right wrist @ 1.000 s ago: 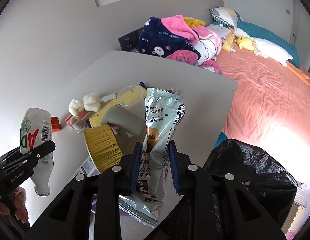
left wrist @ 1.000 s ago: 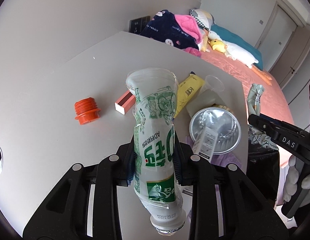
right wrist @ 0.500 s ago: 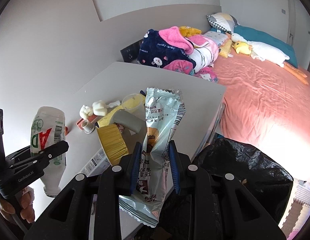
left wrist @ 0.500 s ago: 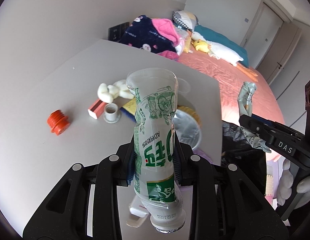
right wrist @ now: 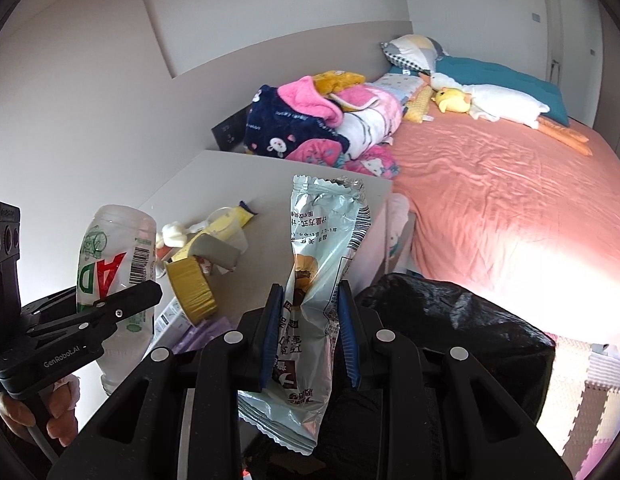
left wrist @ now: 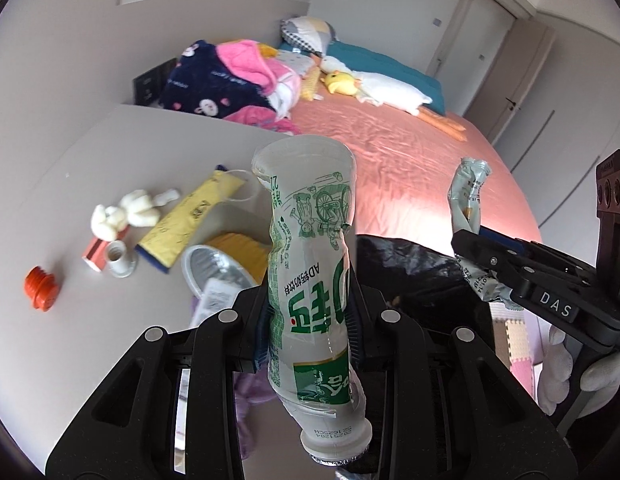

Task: Collect trash
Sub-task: 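Carry the bottle and wrapper over the black trash bag with both tools, then open both tools to drop the bottle and wrapper into the bag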

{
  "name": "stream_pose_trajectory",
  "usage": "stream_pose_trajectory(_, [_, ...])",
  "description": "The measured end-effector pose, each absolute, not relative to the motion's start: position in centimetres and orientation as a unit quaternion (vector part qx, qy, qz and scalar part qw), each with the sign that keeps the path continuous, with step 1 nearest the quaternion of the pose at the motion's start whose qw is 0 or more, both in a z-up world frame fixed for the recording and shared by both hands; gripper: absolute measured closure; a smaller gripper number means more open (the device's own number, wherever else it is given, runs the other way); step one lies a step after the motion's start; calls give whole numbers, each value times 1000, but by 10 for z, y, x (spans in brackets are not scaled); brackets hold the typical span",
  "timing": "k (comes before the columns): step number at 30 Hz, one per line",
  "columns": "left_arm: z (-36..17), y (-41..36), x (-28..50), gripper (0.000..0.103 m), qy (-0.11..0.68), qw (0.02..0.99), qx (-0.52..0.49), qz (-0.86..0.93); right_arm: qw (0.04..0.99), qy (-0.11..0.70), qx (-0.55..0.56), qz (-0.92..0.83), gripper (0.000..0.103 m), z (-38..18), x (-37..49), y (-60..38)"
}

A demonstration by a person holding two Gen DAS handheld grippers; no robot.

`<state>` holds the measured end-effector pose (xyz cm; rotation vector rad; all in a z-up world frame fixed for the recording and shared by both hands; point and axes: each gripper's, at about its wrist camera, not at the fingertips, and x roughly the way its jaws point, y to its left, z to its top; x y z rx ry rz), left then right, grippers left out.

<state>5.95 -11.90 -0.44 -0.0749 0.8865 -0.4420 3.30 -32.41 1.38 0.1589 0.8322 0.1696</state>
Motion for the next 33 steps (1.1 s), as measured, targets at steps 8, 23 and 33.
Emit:
stream_pose_trajectory(8, [-4, -166, 61, 73, 428, 866, -17, -259, 911, 400, 93, 44, 74, 14, 16, -364])
stream_pose_trajectory(23, [-20, -235, 51, 7, 459, 822, 12, -337, 914, 365, 155, -90, 33, 22, -22, -440])
stream_pose_trajectory(33, [-23, -250, 53, 7, 464, 813, 18, -351, 912, 362, 165, -104, 33, 21, -28, -462])
